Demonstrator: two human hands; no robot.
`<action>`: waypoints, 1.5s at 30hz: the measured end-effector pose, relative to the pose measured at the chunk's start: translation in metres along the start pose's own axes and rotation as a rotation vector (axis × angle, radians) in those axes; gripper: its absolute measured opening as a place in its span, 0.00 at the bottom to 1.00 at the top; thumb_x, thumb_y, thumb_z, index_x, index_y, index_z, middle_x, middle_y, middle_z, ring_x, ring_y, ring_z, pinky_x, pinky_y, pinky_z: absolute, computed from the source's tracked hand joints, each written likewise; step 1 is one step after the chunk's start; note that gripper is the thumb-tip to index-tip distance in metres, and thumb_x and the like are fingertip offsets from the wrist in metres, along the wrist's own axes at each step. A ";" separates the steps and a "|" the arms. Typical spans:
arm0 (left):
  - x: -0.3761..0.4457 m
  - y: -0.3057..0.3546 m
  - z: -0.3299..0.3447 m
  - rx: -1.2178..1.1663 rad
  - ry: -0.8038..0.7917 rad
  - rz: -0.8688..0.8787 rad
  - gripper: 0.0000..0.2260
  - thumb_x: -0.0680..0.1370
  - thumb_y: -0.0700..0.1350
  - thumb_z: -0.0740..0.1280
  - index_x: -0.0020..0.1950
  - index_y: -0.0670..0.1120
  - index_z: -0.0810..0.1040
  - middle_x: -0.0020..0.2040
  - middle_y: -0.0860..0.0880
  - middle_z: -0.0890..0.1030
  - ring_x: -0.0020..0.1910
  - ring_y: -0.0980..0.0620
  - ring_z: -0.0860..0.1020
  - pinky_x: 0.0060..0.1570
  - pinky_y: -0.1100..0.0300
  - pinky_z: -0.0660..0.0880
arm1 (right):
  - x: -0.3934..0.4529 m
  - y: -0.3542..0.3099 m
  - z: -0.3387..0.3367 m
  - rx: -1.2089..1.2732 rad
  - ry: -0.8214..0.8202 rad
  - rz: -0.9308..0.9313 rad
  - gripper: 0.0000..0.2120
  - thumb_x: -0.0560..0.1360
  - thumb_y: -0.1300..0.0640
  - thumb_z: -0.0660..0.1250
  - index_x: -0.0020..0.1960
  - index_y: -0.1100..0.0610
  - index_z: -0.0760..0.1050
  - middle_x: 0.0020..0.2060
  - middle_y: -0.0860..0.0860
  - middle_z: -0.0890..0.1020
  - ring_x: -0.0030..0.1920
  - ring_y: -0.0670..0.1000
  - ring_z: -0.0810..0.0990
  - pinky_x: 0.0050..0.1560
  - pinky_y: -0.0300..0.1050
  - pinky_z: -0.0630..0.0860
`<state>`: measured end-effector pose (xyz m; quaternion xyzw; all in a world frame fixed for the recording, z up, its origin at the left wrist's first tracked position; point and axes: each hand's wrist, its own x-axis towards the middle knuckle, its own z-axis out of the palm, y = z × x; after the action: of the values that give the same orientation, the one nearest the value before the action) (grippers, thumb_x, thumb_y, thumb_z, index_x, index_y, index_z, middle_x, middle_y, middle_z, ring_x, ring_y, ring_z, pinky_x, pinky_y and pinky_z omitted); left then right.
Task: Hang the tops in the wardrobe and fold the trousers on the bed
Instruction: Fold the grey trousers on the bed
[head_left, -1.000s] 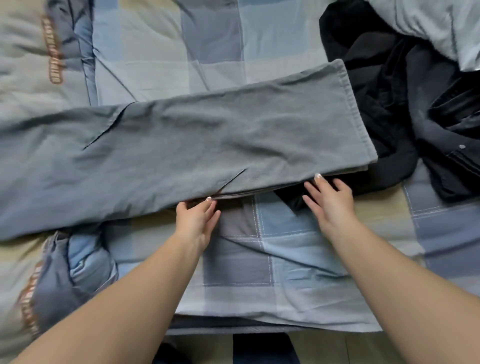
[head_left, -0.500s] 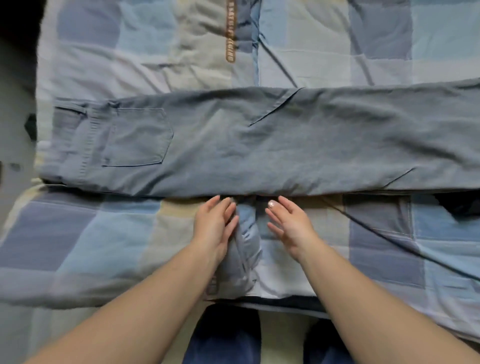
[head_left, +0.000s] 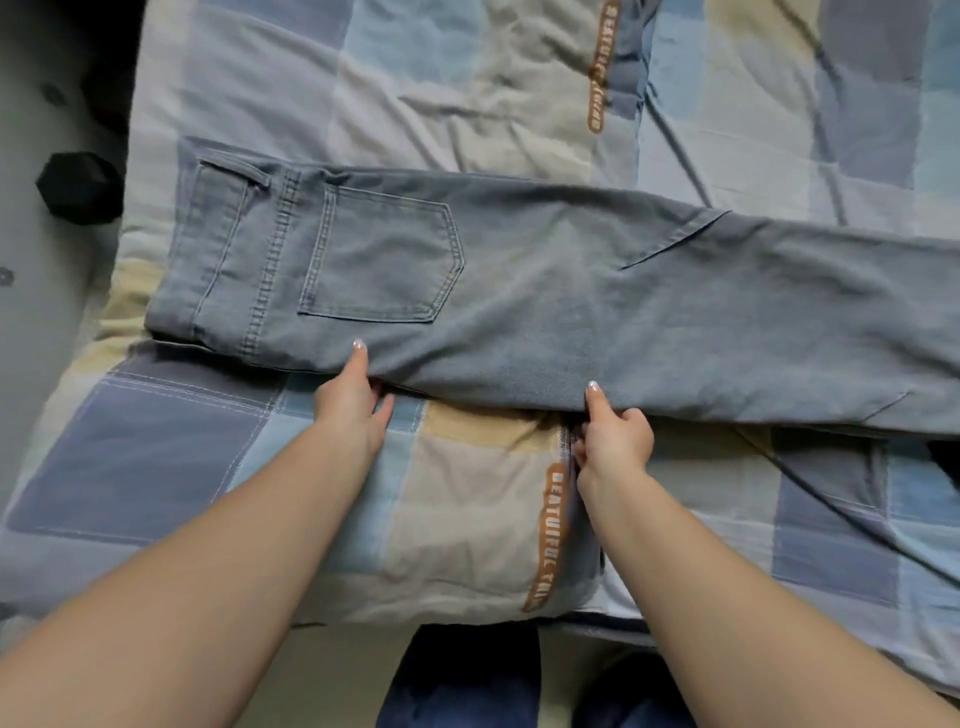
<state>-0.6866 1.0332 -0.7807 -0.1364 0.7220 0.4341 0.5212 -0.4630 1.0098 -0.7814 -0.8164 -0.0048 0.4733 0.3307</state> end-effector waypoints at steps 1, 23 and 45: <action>0.005 0.001 -0.001 -0.045 0.034 0.003 0.13 0.78 0.49 0.67 0.60 0.47 0.72 0.62 0.47 0.77 0.60 0.50 0.77 0.60 0.53 0.75 | -0.001 0.003 -0.006 -0.038 0.004 -0.012 0.19 0.72 0.51 0.72 0.33 0.56 0.65 0.31 0.52 0.72 0.30 0.50 0.67 0.32 0.43 0.64; 0.060 0.065 -0.049 -0.391 -0.099 0.136 0.23 0.75 0.42 0.70 0.69 0.44 0.71 0.62 0.44 0.80 0.58 0.45 0.79 0.56 0.40 0.75 | 0.014 -0.105 0.147 -1.103 -0.455 -1.003 0.26 0.78 0.58 0.60 0.74 0.55 0.61 0.76 0.53 0.56 0.68 0.55 0.69 0.69 0.50 0.65; -0.001 0.120 -0.020 -0.264 -0.313 0.333 0.11 0.74 0.38 0.67 0.56 0.41 0.81 0.55 0.42 0.83 0.55 0.45 0.81 0.56 0.47 0.78 | 0.005 -0.118 0.195 -1.006 -0.629 -0.986 0.30 0.76 0.51 0.65 0.75 0.54 0.61 0.76 0.54 0.56 0.75 0.50 0.58 0.72 0.42 0.55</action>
<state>-0.7766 1.0881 -0.7199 -0.0139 0.5822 0.6201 0.5256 -0.5756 1.2077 -0.7859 -0.5990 -0.6763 0.4220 0.0757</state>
